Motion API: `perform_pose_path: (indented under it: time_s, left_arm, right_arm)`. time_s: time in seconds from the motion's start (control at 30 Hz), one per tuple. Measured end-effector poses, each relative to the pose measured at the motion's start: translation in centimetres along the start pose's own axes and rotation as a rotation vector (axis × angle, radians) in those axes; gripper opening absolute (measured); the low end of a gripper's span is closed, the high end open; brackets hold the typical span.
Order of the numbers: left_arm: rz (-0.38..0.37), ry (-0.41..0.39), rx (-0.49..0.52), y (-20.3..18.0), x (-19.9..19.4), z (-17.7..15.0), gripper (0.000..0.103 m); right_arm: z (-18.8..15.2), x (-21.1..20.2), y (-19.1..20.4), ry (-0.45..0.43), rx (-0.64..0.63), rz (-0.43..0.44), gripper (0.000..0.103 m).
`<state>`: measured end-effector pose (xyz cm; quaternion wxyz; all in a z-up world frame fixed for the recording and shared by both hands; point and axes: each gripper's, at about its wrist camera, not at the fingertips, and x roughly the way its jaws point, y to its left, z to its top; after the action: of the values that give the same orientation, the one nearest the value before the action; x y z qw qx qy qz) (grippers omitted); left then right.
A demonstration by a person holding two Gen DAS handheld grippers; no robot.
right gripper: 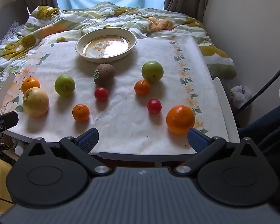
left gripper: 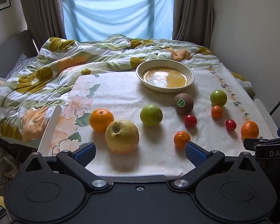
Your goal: Organize fruits
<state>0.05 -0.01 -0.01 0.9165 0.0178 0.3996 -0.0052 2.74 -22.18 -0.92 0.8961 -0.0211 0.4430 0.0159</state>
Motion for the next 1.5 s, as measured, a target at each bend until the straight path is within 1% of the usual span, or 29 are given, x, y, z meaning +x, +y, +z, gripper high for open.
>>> perform_pose_path:
  time_s: [0.3,1.5]
  left_arm:
    - [0.001,-0.019,-0.002,0.0,-0.2,0.08,0.103]
    - [0.004,-0.036,-0.022,0.47,-0.47,0.4,0.103]
  right_arm:
    - [-0.03,0.13,-0.07,0.003,-0.002,-0.002,0.103]
    - [0.35,0.11,0.25,-0.003,-0.007,-0.002,0.103]
